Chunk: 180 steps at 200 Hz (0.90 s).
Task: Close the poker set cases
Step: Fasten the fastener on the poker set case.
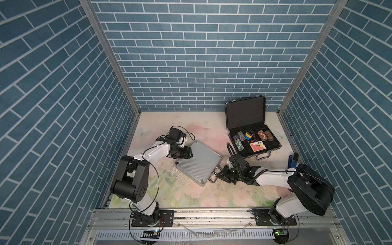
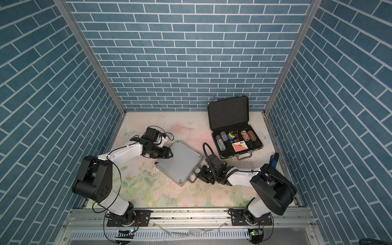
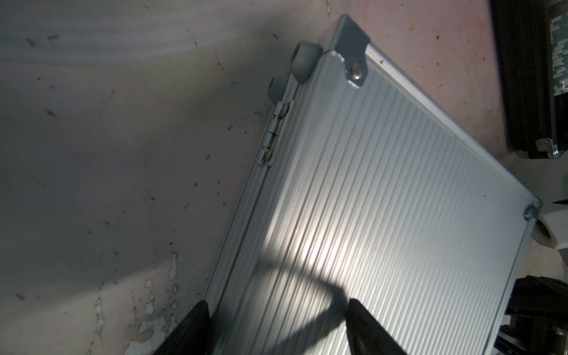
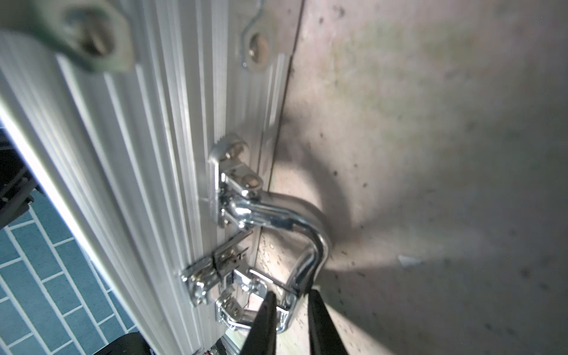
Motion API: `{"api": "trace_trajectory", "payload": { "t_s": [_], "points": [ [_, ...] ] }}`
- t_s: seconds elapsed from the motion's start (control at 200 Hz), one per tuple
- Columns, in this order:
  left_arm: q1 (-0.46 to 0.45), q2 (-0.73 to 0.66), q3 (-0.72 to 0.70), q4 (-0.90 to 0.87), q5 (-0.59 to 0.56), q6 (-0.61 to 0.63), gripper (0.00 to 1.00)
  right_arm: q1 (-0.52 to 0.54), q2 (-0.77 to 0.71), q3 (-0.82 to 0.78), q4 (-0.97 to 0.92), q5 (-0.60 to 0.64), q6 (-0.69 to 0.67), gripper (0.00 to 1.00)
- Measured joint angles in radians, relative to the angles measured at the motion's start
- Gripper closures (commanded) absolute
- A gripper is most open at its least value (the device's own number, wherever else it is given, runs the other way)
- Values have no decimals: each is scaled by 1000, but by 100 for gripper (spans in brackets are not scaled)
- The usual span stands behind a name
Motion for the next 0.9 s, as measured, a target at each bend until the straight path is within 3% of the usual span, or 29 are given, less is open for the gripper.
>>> {"api": "trace_trajectory", "payload": {
  "t_s": [0.72,0.9],
  "points": [
    [1,-3,0,-4,-3,0,30,0,-62,0,-19,1,6,85],
    [1,-5,0,-13,3,0,30,4,-99,45,77,-3,6,85]
  ]
}}
